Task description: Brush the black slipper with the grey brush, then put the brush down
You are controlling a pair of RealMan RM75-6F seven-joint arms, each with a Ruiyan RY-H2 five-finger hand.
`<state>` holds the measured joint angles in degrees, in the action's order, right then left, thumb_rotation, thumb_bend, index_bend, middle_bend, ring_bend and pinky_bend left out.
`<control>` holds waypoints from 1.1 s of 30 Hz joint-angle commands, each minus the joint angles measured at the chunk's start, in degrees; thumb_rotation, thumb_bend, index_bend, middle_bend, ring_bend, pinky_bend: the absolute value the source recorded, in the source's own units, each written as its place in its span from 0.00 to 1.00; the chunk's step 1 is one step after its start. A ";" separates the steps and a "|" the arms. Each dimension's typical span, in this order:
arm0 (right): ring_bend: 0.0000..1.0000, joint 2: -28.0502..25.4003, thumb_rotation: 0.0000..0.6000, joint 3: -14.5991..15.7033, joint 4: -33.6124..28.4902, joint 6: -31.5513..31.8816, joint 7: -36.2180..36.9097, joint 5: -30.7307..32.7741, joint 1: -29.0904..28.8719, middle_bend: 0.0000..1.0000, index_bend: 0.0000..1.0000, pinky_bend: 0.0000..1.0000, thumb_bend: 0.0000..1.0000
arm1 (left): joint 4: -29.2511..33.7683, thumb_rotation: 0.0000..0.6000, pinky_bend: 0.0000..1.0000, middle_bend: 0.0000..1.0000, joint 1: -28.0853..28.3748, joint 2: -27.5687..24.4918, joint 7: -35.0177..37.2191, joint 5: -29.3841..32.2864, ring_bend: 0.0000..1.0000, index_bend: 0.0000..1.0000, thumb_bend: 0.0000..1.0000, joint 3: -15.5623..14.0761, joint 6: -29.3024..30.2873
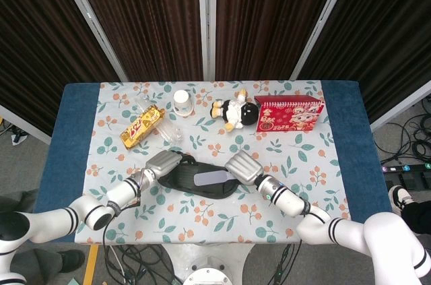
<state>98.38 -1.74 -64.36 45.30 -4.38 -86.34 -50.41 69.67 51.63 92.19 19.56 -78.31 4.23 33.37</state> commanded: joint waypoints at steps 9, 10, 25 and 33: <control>1.00 -4.94 1.00 0.21 -5.38 2.44 0.59 -0.49 1.36 1.00 1.00 1.00 0.61 | 0.03 1.00 0.24 0.40 0.19 0.15 -0.18 0.02 0.24 0.34 0.26 -0.10 -0.17; 1.00 -4.52 1.00 -0.66 -4.55 2.85 0.62 0.12 1.34 1.00 1.00 1.00 0.61 | 0.15 1.00 0.24 0.40 0.21 0.12 -0.24 0.05 0.24 0.34 0.26 -0.07 -0.16; 1.00 -3.64 1.00 1.52 -4.56 -2.05 -4.01 0.68 0.02 1.00 1.00 1.00 0.61 | 0.27 1.00 0.24 0.40 0.56 -0.04 -0.77 0.50 0.24 0.34 0.26 0.13 -0.47; 1.00 -10.47 1.00 4.08 -12.81 0.75 -1.56 -1.41 2.37 1.00 1.00 1.00 0.61 | 0.35 1.00 0.24 0.40 0.53 0.11 -1.37 0.60 0.24 0.33 0.26 0.02 -0.32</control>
<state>89.53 1.83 -75.57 44.68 -7.16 -87.05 -48.91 69.99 52.17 92.31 18.23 -77.72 4.25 33.01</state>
